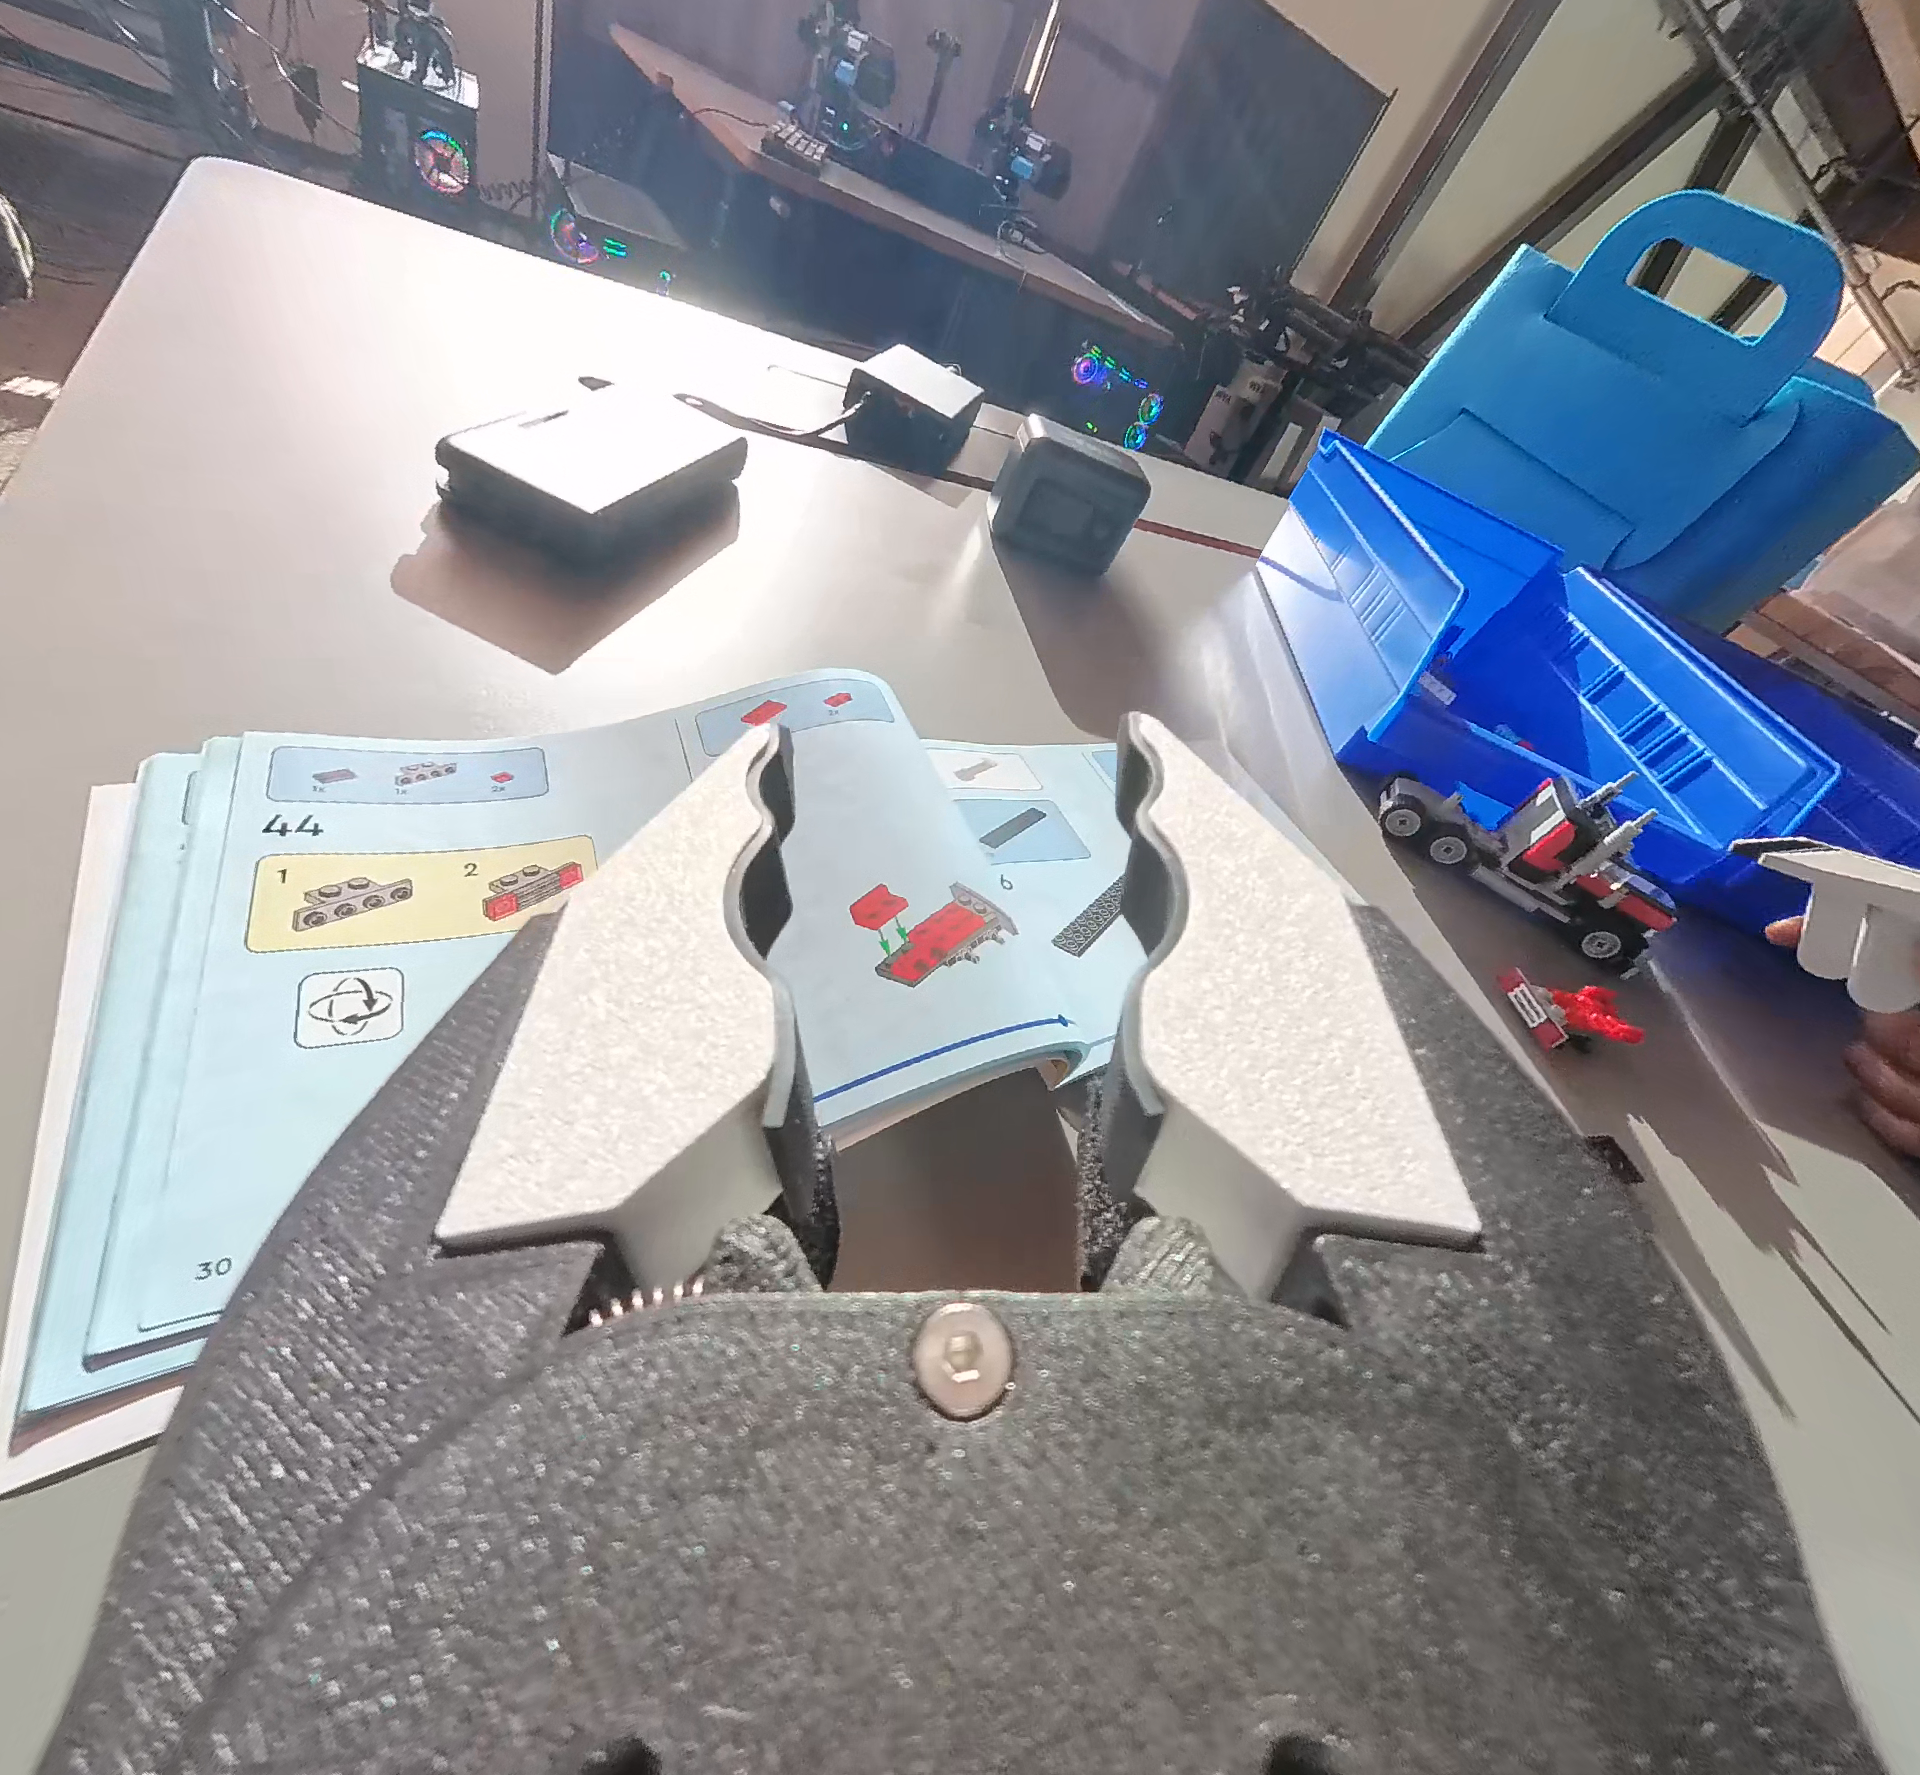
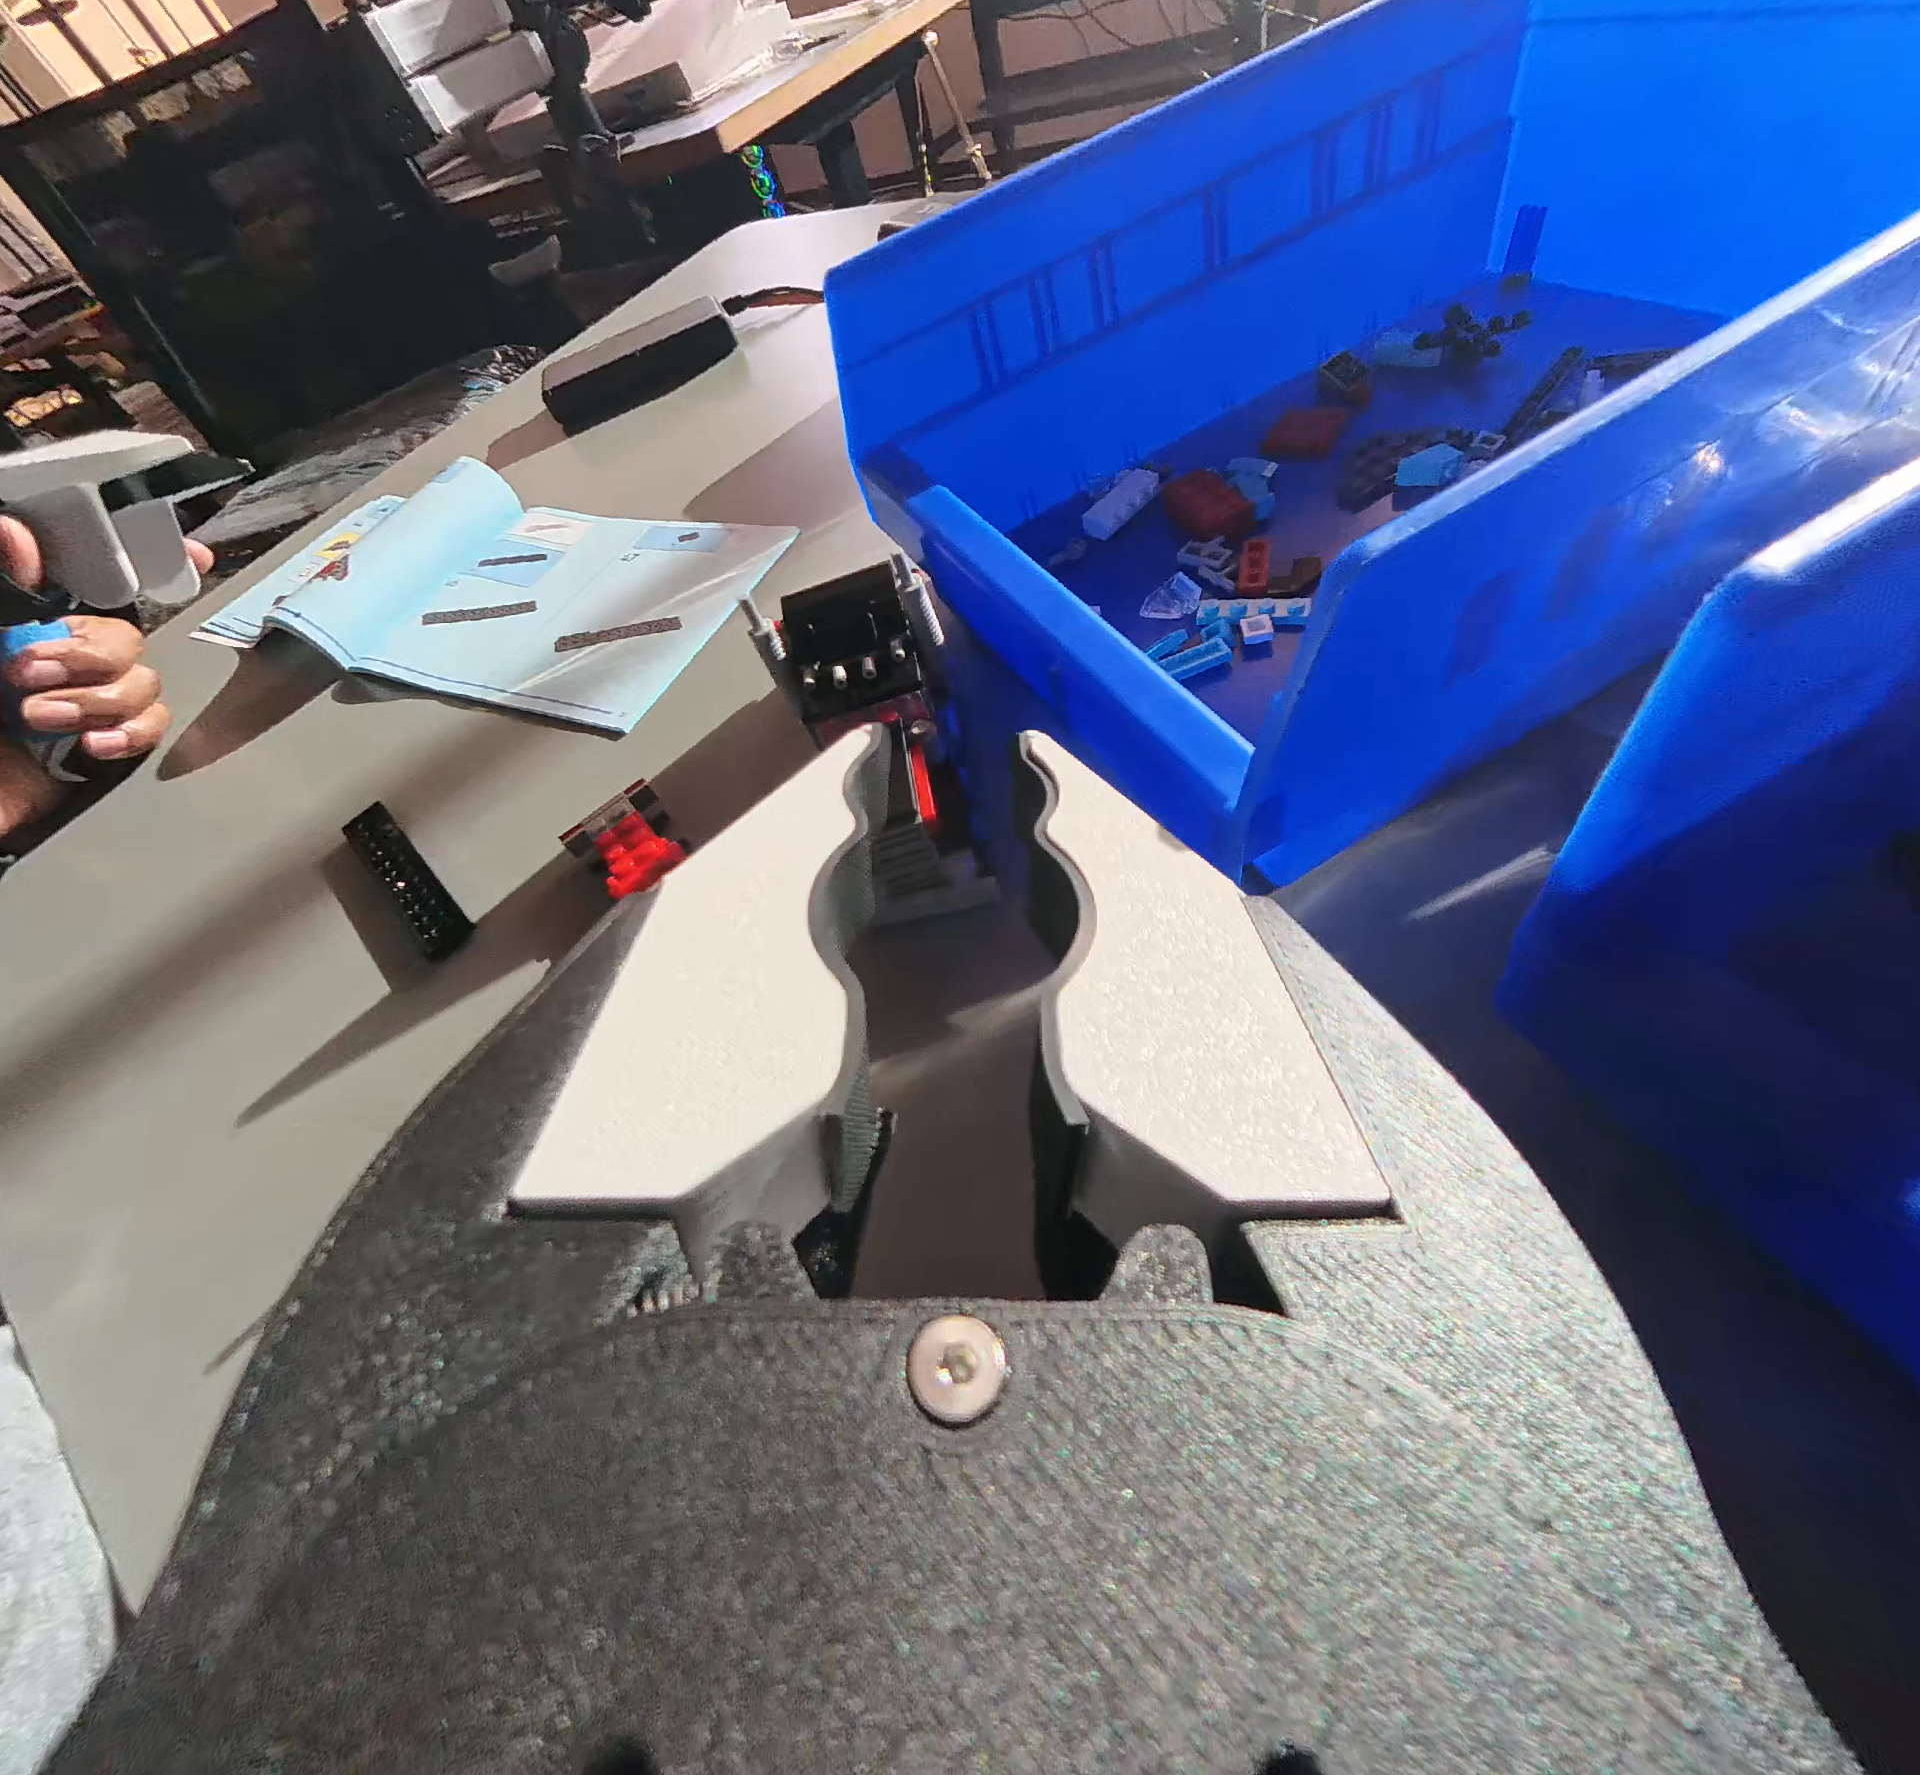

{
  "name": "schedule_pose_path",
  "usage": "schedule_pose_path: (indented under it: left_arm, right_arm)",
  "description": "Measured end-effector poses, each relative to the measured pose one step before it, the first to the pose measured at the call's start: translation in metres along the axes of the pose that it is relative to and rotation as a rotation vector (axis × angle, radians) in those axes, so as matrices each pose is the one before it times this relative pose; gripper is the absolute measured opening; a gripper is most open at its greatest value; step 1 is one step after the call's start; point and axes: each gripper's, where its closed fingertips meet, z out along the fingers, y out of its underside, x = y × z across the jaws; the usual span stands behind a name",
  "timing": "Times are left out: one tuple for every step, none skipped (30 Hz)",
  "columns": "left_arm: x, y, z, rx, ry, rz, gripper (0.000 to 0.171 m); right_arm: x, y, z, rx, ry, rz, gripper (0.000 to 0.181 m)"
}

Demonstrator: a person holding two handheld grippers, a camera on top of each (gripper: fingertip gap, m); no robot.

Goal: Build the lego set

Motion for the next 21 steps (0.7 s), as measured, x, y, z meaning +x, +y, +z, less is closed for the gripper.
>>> schedule_pose_path:
  left_arm:
    - [-0.00006,0.00038,0.00027,-0.00253,-0.0015,0.0008,0.064]
    - [-0.00031,0.00029,0.00020,-0.00212,-0.0003,-0.0020,0.063]
    - [-0.00048,0.00007,0.00008,-0.00030,-0.0005,-0.0040,0.063]
    - [-0.00084,-0.00023,-0.00006,0.00133,-0.0021,-0.0055,0.063]
    - [-0.00088,-0.00016,-0.00008,0.00117,-0.0018,-0.0062,0.063]
    - [-0.00075,-0.00004,-0.00010,0.00056,-0.0013,-0.0059,0.062]
    - [-0.00064,-0.00009,0.00003,0.00061,-0.0014,-0.0046,0.062]
    - [-0.00048,-0.00017,-0.00010,0.00095,-0.0019,-0.0025,0.062]
    - [-0.00046,-0.00002,-0.00004,0.00054,-0.0040,0.0000,0.062]
    - [-0.00029,0.00003,0.00006,-0.00020,-0.0044,0.0030,0.062]
    - [0.00001,0.00013,0.00012,-0.00061,-0.0052,0.0059,0.062]
    - [0.00007,0.00034,0.00020,-0.00150,-0.0059,0.0075,0.062]
    - [0.00002,0.00039,0.00033,-0.00227,-0.0062,0.0073,0.061]
    - [-0.00012,0.00028,0.00030,-0.00206,-0.0065,0.0061,0.061]
    - [-0.00058,0.00022,0.00018,-0.00143,-0.0073,0.0038,0.061]
    - [-0.00062,0.00009,0.00008,-0.00068,-0.0061,0.0011,0.061]
    - [-0.00091,-0.00002,0.00003,0.00053,-0.0062,-0.0012,0.061]
    - [-0.00116,-0.00032,-0.00012,0.00185,-0.0074,-0.0020,0.061]
    - [-0.00110,-0.00017,-0.00010,0.00165,-0.0072,-0.0016,0.061]
    - [-0.00081,-0.00006,0.00003,0.00046,-0.0061,-0.0006,0.060]
    - [-0.00069,0.00010,0.00006,-0.00079,-0.0066,0.0011,0.060]
  right_arm:
    - [0.00107,-0.00016,-0.00008,0.0009,-0.0003,0.0099,0.024]
    - [0.00089,-0.00014,-0.00002,0.0013,-0.0018,0.0098,0.024]
    - [0.00050,-0.00039,-0.00037,0.0028,-0.0037,0.0087,0.023]
    - [0.00014,-0.00065,-0.00049,0.0050,-0.0050,0.0069,0.022]
    - [0.00005,-0.00078,-0.00075,0.0063,-0.0044,0.0058,0.022]
    - [-0.00003,-0.00081,-0.00074,0.0064,-0.0054,0.0050,0.021]
    - [-0.00014,-0.00077,-0.00066,0.0063,-0.0049,0.0045,0.021]
    - [-0.00015,-0.00086,-0.00066,0.0060,-0.0053,0.0044,0.020]
    - [-0.00019,-0.00062,-0.00061,0.0052,-0.0063,0.0048,0.020]
    - [-0.00013,-0.00066,-0.00068,0.0054,-0.0059,0.0057,0.020]
    - [0.00012,-0.00072,-0.00064,0.0055,-0.0061,0.0068,0.020]
    - [-0.00004,-0.00062,-0.00056,0.0047,-0.0078,0.0081,0.019]
    - [-0.00002,-0.00058,-0.00054,0.0043,-0.0085,0.0097,0.019]
    - [0.00029,-0.00065,-0.00056,0.0046,-0.0077,0.0111,0.019]
    - [0.00049,-0.00063,-0.00065,0.0052,-0.0064,0.0112,0.018]
    - [0.00038,-0.00067,-0.00056,0.0048,-0.0064,0.0104,0.018]
    - [0.00042,-0.00055,-0.00054,0.0045,-0.0050,0.0088,0.018]
    - [0.00036,-0.00064,-0.00059,0.0045,-0.0026,0.0062,0.017]
    - [0.00045,-0.00049,-0.00045,0.0037,-0.0003,0.0036,0.017]
    - [0.00053,-0.00026,-0.00024,0.0021,0.0023,0.0018,0.017]
    - [0.00063,-0.00001,0.00001,0.0003,0.0036,0.0008,0.016]
